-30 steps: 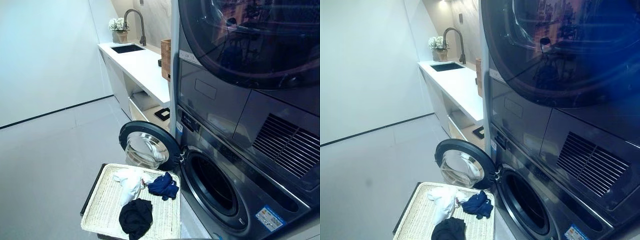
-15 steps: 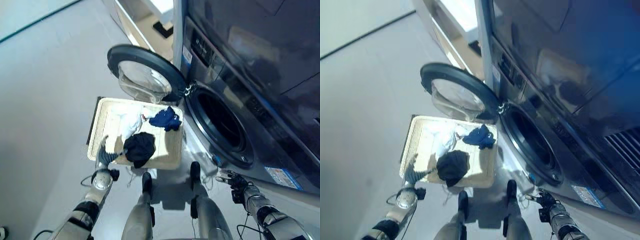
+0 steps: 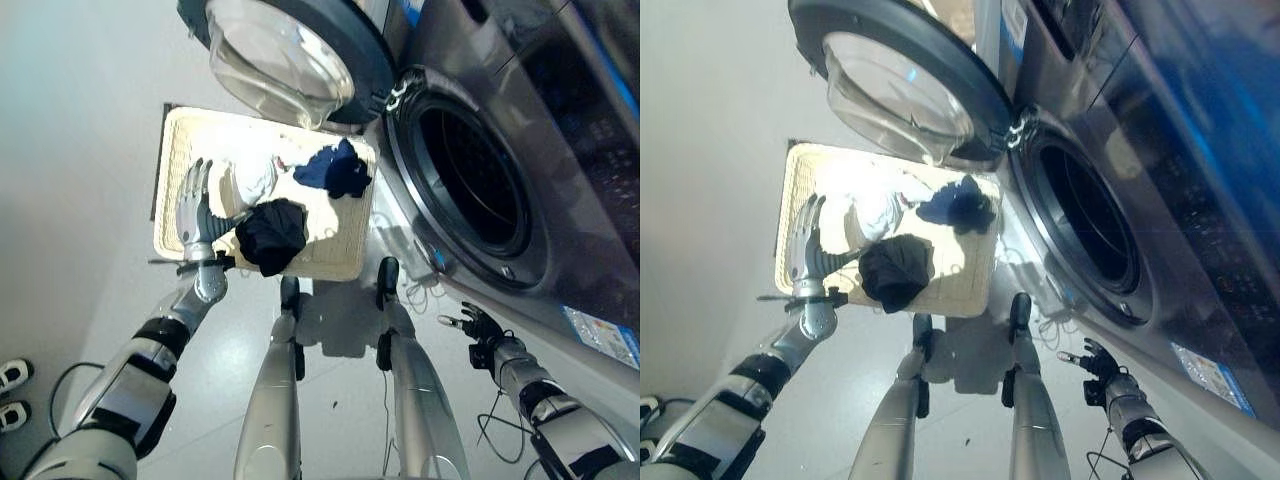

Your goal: Put the clothes into the washing machine.

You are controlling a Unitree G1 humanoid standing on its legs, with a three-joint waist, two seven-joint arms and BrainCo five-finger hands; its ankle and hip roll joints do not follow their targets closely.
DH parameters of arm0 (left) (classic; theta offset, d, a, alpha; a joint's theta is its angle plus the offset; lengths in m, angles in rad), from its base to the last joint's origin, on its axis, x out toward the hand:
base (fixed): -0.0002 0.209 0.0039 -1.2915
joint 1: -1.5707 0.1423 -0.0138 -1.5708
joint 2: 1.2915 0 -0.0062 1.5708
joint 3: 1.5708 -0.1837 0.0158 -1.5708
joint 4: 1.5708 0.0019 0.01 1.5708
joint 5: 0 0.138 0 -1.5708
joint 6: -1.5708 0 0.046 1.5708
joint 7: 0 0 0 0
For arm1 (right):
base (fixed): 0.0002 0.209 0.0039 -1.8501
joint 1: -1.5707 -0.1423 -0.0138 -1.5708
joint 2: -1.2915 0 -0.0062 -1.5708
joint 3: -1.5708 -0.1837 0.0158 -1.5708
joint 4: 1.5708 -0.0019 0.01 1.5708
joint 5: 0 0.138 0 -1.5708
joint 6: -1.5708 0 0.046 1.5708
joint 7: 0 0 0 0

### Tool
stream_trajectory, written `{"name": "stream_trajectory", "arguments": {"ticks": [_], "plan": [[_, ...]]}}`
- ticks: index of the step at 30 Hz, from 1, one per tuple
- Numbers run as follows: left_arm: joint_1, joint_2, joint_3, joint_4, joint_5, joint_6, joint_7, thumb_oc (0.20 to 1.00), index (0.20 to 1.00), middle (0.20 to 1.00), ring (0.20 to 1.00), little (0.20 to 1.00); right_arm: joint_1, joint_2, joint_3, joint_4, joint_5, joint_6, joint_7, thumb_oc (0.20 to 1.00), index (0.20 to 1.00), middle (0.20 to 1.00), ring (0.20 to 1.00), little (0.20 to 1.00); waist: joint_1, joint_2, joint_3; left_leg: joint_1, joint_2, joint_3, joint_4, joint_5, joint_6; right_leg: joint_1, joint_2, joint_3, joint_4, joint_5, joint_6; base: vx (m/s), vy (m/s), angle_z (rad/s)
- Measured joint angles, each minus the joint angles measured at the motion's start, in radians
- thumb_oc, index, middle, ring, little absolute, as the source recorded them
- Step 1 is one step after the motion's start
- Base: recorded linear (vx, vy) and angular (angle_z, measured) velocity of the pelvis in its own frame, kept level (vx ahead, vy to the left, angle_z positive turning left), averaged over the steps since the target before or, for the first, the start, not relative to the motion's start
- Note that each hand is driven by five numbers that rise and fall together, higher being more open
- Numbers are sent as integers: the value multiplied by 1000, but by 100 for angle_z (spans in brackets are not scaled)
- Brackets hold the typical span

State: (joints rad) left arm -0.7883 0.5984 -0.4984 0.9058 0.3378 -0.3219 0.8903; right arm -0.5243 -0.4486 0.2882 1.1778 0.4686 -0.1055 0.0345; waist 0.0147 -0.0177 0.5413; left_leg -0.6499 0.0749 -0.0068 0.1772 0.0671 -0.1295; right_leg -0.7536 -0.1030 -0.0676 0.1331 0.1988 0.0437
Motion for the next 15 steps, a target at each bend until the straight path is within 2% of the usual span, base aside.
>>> {"name": "stream_trajectory", "arguments": {"ticks": [3,9,15], "plan": [[-79,22,-42,46,0,25,-36,1000,1000,1000,1000,1000,-41,-3,8,-24,17,-6,1,1000,1000,1000,1000,1000,-29,-10,1,-90,-3,-11,58,-14,0,-75,-2,1,30,0,1,0,-1,3],[-162,42,-112,67,-39,23,-190,1000,1000,1000,1000,1000,-75,-4,33,-62,33,-9,1,1000,1000,1000,1000,1000,-53,-22,3,-188,-6,-23,106,-28,1,-154,-3,2,46,2,2,3,-4,1],[-155,42,-161,65,-46,22,-316,1000,1000,1000,1000,1000,-97,-6,32,-72,34,-9,0,1000,1000,1000,1000,1000,-53,-22,3,-240,-8,-23,115,-32,-1,-204,-3,3,50,1,0,0,0,0]]}}
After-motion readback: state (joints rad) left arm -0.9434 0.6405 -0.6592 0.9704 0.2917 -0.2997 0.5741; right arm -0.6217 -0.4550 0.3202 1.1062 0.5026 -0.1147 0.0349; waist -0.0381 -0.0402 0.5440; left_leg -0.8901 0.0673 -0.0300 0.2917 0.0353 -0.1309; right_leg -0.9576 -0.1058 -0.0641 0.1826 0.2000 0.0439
